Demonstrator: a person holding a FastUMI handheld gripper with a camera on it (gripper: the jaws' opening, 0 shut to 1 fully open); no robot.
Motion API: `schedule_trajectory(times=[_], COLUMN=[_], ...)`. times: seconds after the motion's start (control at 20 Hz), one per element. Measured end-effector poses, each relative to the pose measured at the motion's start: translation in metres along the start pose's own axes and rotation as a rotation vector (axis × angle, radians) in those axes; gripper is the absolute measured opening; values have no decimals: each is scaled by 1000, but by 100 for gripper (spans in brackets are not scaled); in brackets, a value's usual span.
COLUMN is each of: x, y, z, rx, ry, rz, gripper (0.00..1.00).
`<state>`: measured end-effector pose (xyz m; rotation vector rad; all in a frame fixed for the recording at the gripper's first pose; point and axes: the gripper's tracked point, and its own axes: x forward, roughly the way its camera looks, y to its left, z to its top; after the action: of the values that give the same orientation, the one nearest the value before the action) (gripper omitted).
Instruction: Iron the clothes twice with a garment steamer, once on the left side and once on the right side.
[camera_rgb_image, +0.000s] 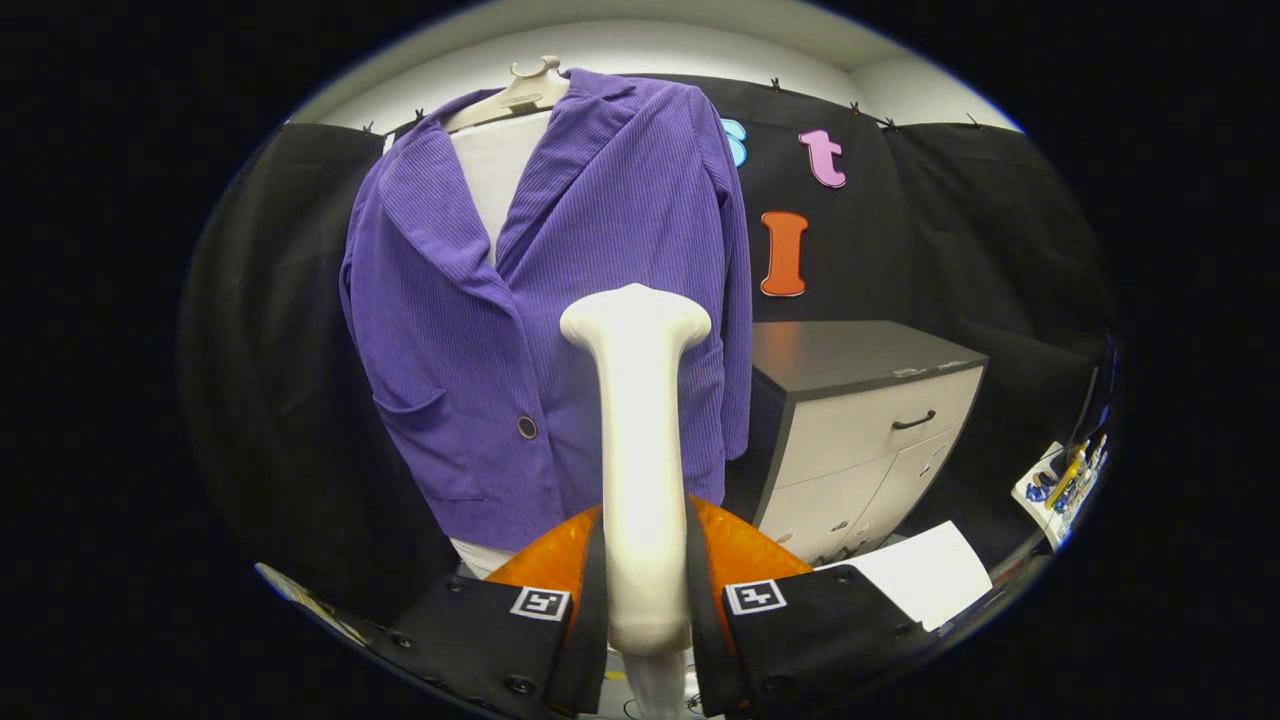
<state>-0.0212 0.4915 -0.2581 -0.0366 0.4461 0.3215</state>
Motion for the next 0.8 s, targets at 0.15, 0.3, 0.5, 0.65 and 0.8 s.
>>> schedule_trajectory(times=[0.15,0.3,0.5,0.65,0.8], x=[4,9,13,16,18], y=[-3,-5,-8,-11,-12], z=[-20,-36,-64,-83,-102], rx=[-1,1,2,1,-2], ry=[40,74,125,162,198], rz=[-7,-15,-23,-29,-30], gripper=[43,43,43,43,43])
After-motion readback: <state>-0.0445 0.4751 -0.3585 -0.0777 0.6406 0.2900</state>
